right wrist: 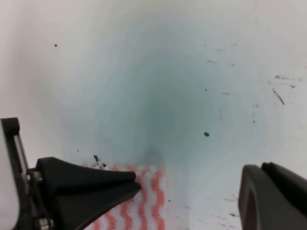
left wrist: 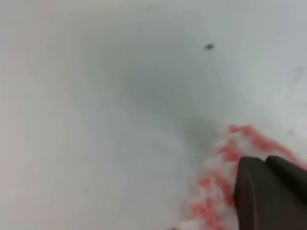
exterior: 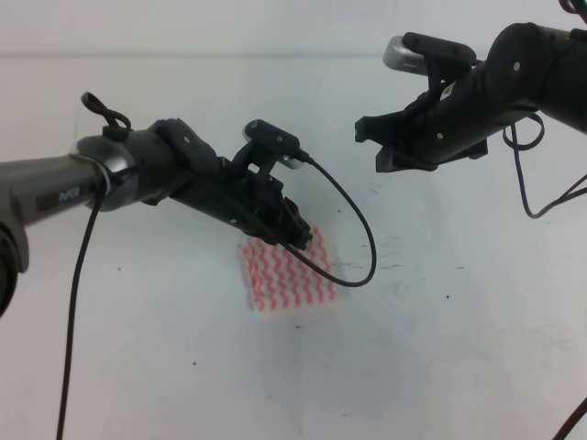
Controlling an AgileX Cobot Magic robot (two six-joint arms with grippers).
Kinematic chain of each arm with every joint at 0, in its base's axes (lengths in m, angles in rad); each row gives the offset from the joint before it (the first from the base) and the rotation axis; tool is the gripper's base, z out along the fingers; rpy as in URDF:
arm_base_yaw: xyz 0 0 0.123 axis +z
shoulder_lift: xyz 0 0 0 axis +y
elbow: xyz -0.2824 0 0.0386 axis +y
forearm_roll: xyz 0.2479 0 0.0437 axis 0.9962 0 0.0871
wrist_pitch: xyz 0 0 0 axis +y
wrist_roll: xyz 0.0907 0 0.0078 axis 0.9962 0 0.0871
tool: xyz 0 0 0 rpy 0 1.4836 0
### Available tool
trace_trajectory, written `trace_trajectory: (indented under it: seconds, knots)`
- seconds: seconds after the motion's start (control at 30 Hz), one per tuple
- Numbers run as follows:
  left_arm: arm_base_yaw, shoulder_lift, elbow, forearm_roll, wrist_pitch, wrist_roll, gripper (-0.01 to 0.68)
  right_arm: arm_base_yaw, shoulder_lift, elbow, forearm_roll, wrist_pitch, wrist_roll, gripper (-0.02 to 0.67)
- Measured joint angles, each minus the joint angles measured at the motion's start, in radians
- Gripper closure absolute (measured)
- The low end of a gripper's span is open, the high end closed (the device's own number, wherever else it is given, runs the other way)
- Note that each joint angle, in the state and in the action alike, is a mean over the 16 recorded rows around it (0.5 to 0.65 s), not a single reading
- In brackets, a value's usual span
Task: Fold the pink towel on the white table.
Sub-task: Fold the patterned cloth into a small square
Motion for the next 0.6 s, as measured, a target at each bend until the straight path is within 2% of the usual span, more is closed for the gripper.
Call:
trace_trajectory:
  seconds: [0.33,0.6]
  knots:
    - [0.000,0.031,-0.003,-0.011,-0.025,-0.008,0.678,0.000,0.001,0.000,0.000,0.000,0.000,0.667]
    - [0.000,0.045,-0.005,-0.054,-0.026,0.043,0.678,0.000,0.001,0.000,0.000,-0.002,0.000,0.667]
